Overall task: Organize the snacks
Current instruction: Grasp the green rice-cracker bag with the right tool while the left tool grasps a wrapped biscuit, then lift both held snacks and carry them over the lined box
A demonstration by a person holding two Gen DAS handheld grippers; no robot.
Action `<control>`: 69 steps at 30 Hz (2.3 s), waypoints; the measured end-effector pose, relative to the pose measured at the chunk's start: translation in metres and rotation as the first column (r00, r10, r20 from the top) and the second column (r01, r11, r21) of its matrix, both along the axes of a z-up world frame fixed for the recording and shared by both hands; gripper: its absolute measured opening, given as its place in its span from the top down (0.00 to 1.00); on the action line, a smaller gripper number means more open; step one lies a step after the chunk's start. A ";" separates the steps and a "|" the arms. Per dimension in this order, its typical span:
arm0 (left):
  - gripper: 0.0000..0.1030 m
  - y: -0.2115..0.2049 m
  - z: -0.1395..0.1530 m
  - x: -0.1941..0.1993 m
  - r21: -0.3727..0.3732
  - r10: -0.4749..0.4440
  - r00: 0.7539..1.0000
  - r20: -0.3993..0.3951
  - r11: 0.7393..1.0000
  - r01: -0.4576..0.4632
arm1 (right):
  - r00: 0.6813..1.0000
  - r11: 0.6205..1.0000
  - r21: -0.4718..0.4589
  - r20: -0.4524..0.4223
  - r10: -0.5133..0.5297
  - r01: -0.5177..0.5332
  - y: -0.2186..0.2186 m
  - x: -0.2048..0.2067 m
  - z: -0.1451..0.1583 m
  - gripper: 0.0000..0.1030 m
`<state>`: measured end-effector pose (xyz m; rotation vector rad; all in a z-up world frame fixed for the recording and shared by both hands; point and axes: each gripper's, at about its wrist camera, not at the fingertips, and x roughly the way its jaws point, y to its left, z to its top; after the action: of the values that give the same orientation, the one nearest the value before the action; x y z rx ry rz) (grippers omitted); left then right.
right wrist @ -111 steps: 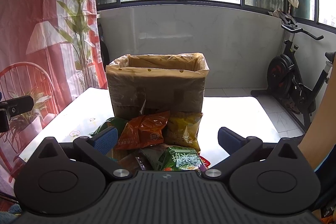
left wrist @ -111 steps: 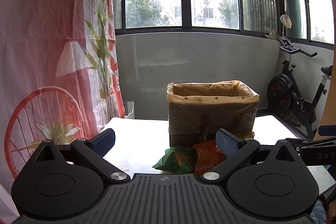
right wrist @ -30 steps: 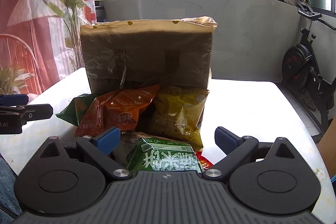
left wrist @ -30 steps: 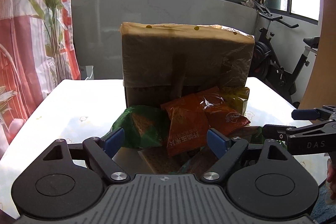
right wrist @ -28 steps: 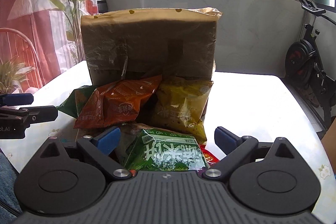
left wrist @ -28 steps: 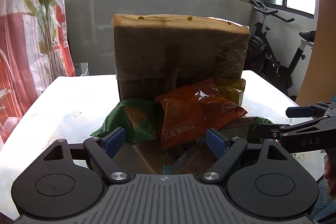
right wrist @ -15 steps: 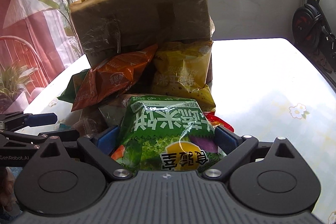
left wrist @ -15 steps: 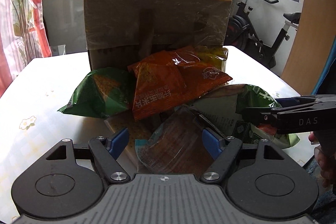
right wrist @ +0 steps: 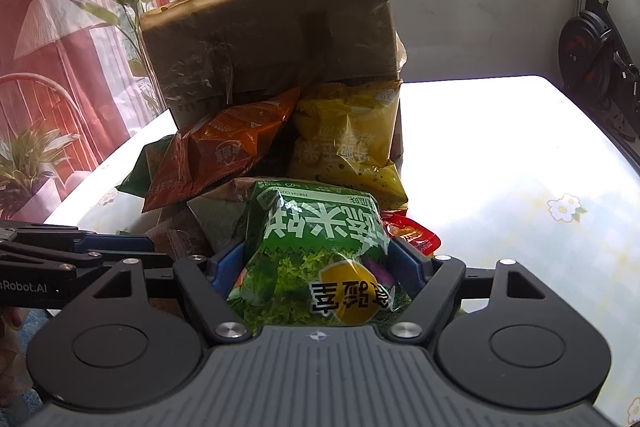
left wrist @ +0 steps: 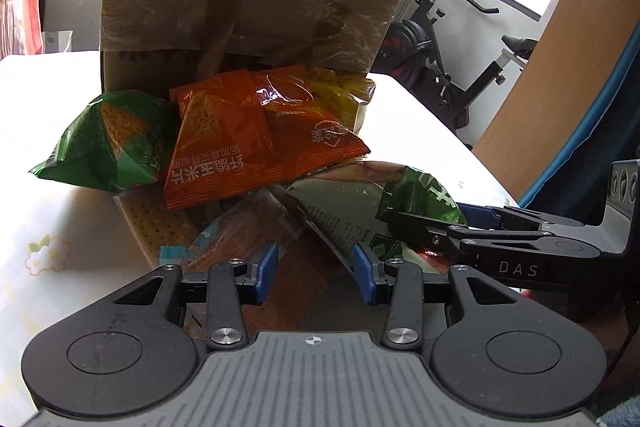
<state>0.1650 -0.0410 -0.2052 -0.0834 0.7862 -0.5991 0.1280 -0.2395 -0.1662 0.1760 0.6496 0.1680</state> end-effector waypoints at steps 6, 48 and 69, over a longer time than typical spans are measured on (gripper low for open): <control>0.67 -0.020 -0.008 0.013 0.012 -0.031 0.999 -0.027 0.999 0.031 | 1.000 1.000 0.023 0.000 -0.005 0.005 -0.004 -0.002 -0.002 0.25; 0.96 0.024 0.020 -0.026 0.012 0.063 0.993 0.105 0.998 -0.065 | 0.993 0.990 0.085 0.027 -0.112 0.109 -0.033 -0.025 0.020 0.30; 0.96 0.033 0.020 -0.033 0.022 0.080 0.982 0.173 0.996 -0.085 | 0.991 0.988 0.105 0.057 -0.119 0.113 -0.027 -0.033 0.024 0.30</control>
<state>0.1318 -0.0085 -0.1848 -0.0367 0.6202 -0.5083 0.0948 -0.2666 -0.1426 0.3045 0.5663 0.0937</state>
